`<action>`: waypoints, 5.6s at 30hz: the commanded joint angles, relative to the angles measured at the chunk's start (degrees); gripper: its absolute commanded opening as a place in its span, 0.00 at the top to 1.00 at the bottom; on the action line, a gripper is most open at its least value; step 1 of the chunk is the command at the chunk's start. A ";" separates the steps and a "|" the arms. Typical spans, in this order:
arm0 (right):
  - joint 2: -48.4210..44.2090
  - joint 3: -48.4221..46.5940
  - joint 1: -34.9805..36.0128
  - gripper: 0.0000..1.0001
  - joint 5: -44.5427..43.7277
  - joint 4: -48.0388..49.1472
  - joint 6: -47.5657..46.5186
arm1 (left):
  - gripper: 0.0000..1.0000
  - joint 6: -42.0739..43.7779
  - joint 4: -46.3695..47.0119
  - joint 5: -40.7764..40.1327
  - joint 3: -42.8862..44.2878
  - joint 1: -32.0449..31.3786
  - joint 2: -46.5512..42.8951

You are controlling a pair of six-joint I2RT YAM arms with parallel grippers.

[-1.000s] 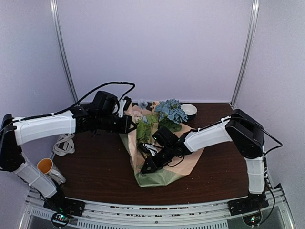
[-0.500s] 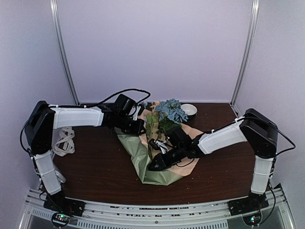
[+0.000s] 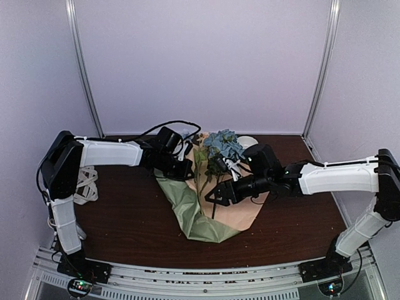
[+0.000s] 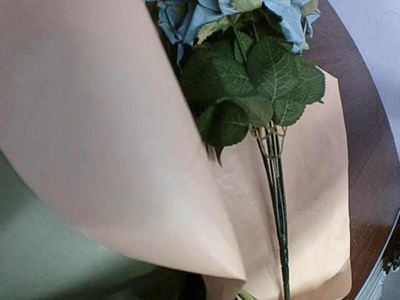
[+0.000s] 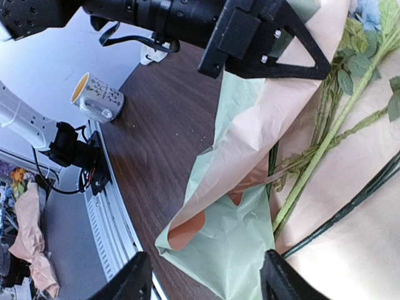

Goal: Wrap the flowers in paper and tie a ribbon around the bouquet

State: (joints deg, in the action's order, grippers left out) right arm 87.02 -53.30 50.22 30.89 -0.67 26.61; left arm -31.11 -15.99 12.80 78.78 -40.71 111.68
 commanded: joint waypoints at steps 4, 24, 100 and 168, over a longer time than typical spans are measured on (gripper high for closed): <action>5.56 -7.00 3.18 0.33 -5.50 -6.86 -4.53 | 1.00 1.05 1.71 0.56 2.08 -0.16 0.27; 11.00 -5.61 4.42 1.00 -2.60 -7.02 -1.13 | 0.90 4.93 -1.24 -0.25 4.51 -0.21 -0.44; 11.94 5.04 -6.87 0.71 18.35 7.87 0.36 | 1.00 10.28 13.14 2.77 -15.56 21.57 -6.17; 14.52 12.48 -4.60 1.00 8.03 16.73 10.71 | 0.46 54.55 6.69 -24.52 -17.54 -33.13 -8.50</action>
State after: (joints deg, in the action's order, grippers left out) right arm 103.90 -42.04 45.45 42.96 16.23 36.38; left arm 19.68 -12.99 -11.18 59.81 -73.87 101.19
